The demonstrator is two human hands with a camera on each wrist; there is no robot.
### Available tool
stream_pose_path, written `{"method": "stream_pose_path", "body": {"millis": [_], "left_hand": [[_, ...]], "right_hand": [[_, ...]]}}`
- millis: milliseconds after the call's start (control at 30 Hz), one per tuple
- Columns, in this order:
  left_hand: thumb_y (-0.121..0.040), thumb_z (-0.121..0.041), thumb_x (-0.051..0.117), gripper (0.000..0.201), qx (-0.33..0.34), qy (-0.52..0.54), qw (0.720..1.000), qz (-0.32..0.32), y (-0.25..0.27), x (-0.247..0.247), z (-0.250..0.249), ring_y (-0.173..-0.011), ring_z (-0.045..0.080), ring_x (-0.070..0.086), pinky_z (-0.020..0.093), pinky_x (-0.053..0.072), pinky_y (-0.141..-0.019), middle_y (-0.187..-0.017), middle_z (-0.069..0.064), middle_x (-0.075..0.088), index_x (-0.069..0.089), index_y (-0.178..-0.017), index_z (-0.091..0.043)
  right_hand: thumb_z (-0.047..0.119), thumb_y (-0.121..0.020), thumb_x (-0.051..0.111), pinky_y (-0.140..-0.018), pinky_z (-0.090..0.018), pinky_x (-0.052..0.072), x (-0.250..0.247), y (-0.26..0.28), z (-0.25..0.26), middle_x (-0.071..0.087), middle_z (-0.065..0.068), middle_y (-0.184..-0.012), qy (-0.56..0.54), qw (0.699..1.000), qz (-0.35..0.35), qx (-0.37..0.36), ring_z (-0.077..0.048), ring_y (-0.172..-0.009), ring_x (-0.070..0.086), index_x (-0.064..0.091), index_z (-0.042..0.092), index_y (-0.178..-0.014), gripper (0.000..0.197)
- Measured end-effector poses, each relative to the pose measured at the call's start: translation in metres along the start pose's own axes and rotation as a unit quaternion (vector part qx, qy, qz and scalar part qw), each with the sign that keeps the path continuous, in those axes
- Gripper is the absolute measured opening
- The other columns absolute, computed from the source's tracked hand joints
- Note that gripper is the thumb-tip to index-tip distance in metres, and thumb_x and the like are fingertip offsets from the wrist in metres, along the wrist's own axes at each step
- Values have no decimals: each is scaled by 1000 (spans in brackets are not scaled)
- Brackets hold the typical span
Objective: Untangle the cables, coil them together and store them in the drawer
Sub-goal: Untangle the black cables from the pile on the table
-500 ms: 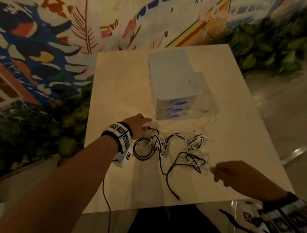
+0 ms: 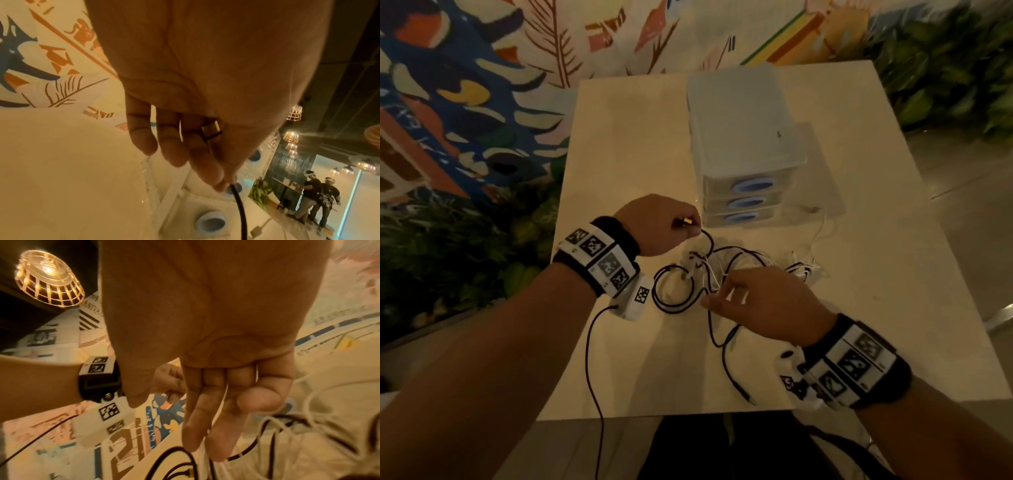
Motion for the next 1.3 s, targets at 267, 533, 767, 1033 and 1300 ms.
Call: {"method": "stream_pose_path", "body": {"millis": [267, 533, 767, 1033, 1300], "left_hand": [[-95, -44, 58, 13, -4, -24, 999, -25, 8, 1, -5, -68, -1, 58, 28, 48, -71, -67, -19, 65, 68, -99, -38], [-91, -44, 64, 17, 78, -22, 967, -240, 44, -10, -6, -67, 3, 57, 4, 36, -59, -84, -27, 64, 73, -105, -40], [-96, -31, 64, 18, 115, -15, 923, -367, 71, 6, -2, -69, -1, 50, 6, 33, -67, -83, -16, 62, 73, -111, -25], [-98, -18, 52, 19, 181, 31, 892, -413, 108, 6, -1, -89, 17, 60, 45, 46, -67, -101, -3, 65, 69, -100, -26], [-89, -26, 46, 34, 96, 63, 923, -366, 122, 23, 12, -60, 21, 49, 38, 41, -58, -69, 1, 53, 62, -115, -39]], "right_hand": [[62, -91, 54, -68, -31, 50, 9, -45, 0, 66, 9, -82, 65, 995, -45, -57, -12, -78, 61, 65, 29, -86, 35], [38, -92, 61, -72, -19, 39, -24, -81, -11, 53, 16, -108, 136, 974, -28, -182, 8, -77, 47, 52, 37, -137, 46], [31, -98, 55, -101, -38, 48, 21, -95, 7, 54, 0, -135, 276, 937, 50, -208, -20, -118, 57, 44, 39, -146, 50], [50, -95, 60, -93, -39, 52, 25, -91, 13, 56, 0, -120, 266, 947, 20, -178, -19, -103, 59, 57, 36, -133, 41], [53, -91, 67, -91, -39, 51, 3, -88, 20, 61, 7, -111, 234, 956, -62, -167, -14, -102, 59, 67, 29, -114, 34]]}}
Point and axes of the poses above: each hand's wrist, its own y-axis away from the middle knuckle, its own x-axis out of the palm, z = x × y, the point moved 8 cm from there along -y, towards the middle knuckle
